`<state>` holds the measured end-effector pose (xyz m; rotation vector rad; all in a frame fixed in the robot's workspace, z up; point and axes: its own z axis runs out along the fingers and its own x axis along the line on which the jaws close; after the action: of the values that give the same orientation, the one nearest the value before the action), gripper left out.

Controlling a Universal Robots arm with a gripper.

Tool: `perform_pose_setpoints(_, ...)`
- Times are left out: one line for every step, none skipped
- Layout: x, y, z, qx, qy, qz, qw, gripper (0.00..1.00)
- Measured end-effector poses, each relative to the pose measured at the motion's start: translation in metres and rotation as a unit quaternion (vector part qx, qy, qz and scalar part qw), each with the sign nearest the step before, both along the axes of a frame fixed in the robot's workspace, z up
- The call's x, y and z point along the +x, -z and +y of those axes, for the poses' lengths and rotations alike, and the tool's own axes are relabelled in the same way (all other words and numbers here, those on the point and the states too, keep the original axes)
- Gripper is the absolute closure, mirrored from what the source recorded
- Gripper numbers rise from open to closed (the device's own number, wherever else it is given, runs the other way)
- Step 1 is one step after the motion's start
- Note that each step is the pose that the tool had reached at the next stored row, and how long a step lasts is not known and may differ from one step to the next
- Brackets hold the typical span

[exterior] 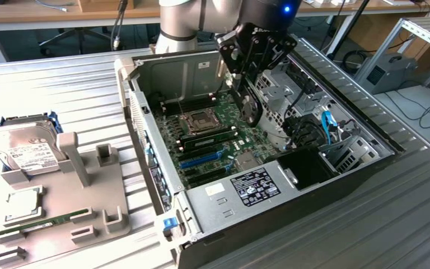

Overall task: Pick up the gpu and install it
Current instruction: 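Pick up the gpu and move the gpu toward the slot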

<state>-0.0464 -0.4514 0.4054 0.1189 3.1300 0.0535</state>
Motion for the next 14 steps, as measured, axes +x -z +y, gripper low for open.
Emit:
perform_pose_setpoints(0.001, 0.0001, 0.0, 0.0001, 0.0, 0.0, 1.0, 0.74)
perform_pose_setpoints(0.003, 0.0001, 0.0, 0.0, 0.0, 0.0001, 1.0, 0.74)
perform_pose_setpoints(0.005, 0.0002, 0.0, 0.0, 0.0, 0.0001, 1.0, 0.74)
perform_pose_setpoints(0.006, 0.0002, 0.0, 0.0, 0.0, 0.0001, 1.0, 0.74)
perform_pose_setpoints(0.007, 0.0003, 0.0, 0.0, 0.0, 0.0002, 1.0, 0.74)
perform_pose_setpoints(0.009, 0.0003, 0.0, 0.0, 0.0, 0.0002, 1.0, 0.74)
perform_pose_setpoints(0.011, 0.0004, 0.0, 0.0, 0.0, 0.0002, 1.0, 0.74)
perform_pose_setpoints(0.012, 0.0004, 0.0, 0.0, 0.0, 0.0002, 1.0, 0.74)
perform_pose_setpoints(0.013, 0.0004, 0.0, 0.0, 0.0, 0.0002, 1.0, 0.74)
perform_pose_setpoints(0.014, 0.0005, 0.0, 0.0, 0.0, 0.0002, 1.0, 0.74)
perform_pose_setpoints(0.016, 0.0005, 0.0, 0.0, 0.0, 0.0002, 1.0, 0.74)
perform_pose_setpoints(0.017, 0.0005, 0.0, 0.0, 0.0, 0.0002, 1.0, 0.74)
perform_pose_setpoints(0.019, 0.0006, 0.0, 0.0, 0.0, 0.0002, 1.0, 0.74)
perform_pose_setpoints(0.021, 0.0006, 0.0, 0.0, 0.0, 0.0003, 1.0, 0.74)
